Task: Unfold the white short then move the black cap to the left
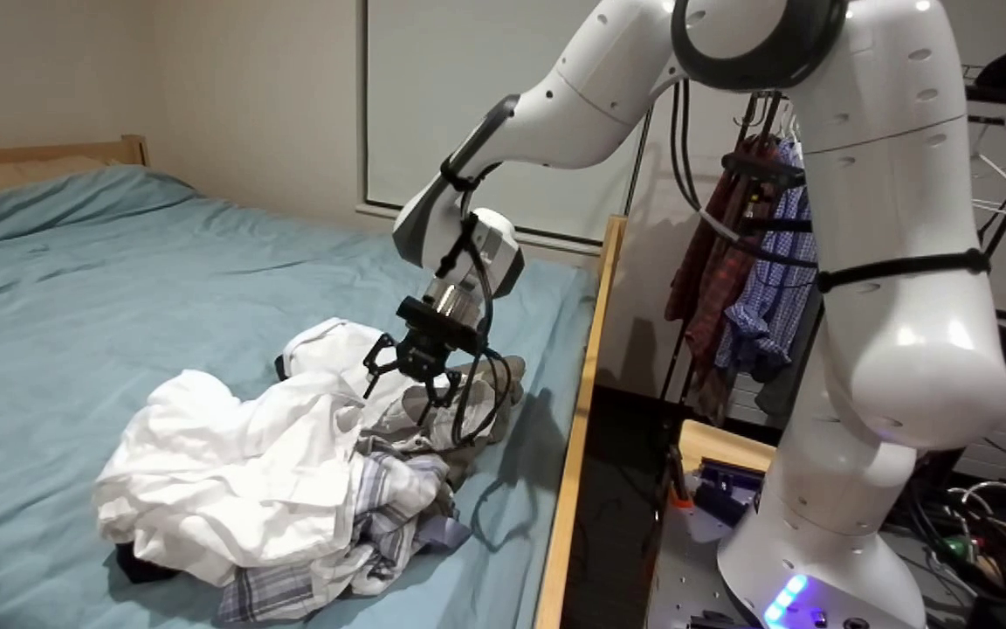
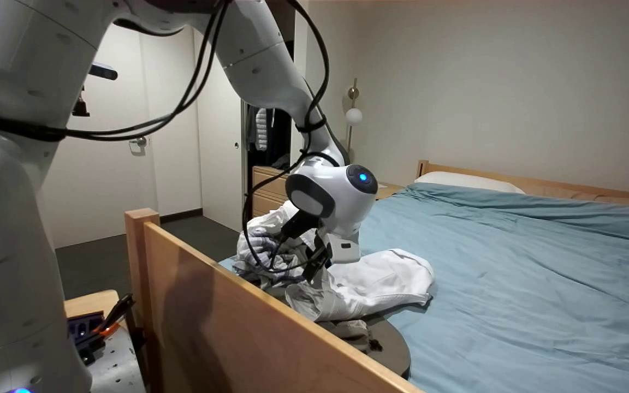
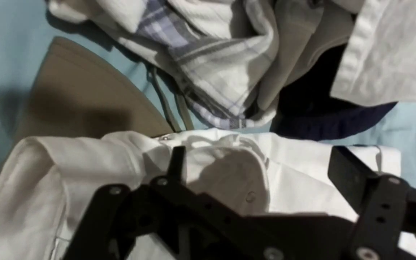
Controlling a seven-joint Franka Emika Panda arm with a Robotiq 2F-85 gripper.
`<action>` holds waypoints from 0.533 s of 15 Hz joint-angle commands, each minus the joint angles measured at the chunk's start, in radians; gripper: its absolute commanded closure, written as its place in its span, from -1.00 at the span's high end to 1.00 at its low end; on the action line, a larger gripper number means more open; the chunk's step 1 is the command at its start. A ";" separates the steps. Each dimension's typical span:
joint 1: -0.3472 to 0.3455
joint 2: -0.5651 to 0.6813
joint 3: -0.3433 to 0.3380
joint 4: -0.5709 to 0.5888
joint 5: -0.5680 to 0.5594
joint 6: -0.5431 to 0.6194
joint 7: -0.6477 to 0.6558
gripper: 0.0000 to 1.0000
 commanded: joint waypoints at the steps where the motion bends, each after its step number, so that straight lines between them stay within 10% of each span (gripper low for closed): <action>1: 0.025 0.077 0.037 0.040 0.187 0.176 0.014 1.00; 8: 0.052 0.132 0.090 0.107 0.570 0.434 -0.030 -0.06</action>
